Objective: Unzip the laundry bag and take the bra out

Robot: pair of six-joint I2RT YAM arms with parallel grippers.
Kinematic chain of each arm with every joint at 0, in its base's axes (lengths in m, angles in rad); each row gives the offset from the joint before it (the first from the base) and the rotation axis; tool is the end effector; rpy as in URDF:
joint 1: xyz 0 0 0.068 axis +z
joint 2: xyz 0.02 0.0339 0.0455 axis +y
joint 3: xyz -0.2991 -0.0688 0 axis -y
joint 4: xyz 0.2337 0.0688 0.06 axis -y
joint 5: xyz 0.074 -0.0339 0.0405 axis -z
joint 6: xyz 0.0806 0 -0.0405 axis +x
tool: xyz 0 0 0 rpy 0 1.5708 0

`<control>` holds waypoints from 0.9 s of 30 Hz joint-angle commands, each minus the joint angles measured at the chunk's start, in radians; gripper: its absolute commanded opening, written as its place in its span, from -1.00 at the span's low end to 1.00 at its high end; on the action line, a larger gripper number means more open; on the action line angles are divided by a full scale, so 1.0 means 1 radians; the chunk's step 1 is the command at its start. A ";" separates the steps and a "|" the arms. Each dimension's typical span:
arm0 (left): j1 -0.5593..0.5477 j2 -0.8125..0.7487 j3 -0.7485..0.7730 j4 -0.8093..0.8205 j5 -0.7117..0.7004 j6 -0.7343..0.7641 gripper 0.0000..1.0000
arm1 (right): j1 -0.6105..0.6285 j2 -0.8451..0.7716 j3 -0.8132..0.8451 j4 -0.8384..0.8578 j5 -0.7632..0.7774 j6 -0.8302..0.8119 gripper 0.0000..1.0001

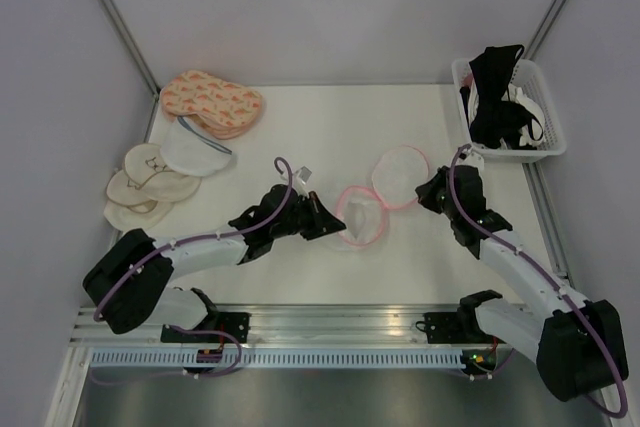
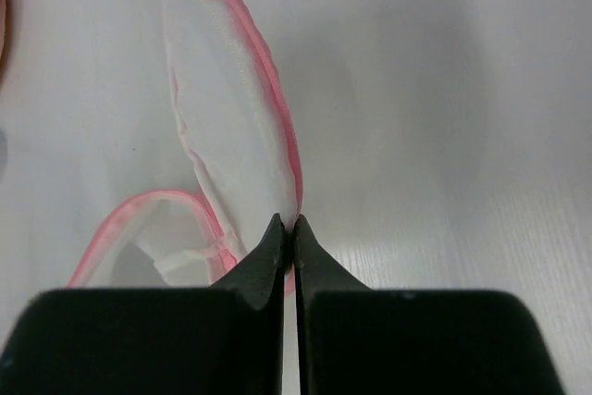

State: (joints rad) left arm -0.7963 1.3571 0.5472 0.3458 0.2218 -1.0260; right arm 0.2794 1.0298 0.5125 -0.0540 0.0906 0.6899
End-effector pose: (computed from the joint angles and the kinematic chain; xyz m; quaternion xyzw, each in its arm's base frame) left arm 0.1955 -0.2252 0.2096 -0.0391 0.8466 -0.4704 0.2457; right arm 0.2217 0.0560 0.2230 0.1999 0.8540 0.1879 0.4421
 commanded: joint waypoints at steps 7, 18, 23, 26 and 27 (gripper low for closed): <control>0.037 0.106 0.184 0.081 0.064 0.063 -0.33 | 0.062 -0.034 0.300 -0.403 0.136 -0.299 -0.99; 0.071 -0.061 0.108 -0.049 -0.122 0.029 0.99 | 0.375 0.024 0.425 -0.486 0.310 -0.450 -0.99; 0.077 -0.302 -0.002 -0.203 -0.255 -0.006 0.99 | 0.529 0.049 0.397 -0.403 0.184 -0.500 -0.99; 0.078 -0.445 -0.059 -0.281 -0.312 -0.026 0.99 | 0.604 0.105 0.394 -0.388 0.124 -0.515 -0.97; 0.080 -0.481 -0.078 -0.297 -0.334 -0.031 0.99 | 0.645 0.114 0.386 -0.383 0.117 -0.527 -0.89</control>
State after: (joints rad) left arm -0.7223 0.9829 0.5076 0.1478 0.0029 -1.0176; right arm 0.8558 1.1095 0.9054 -0.4763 0.2665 0.2184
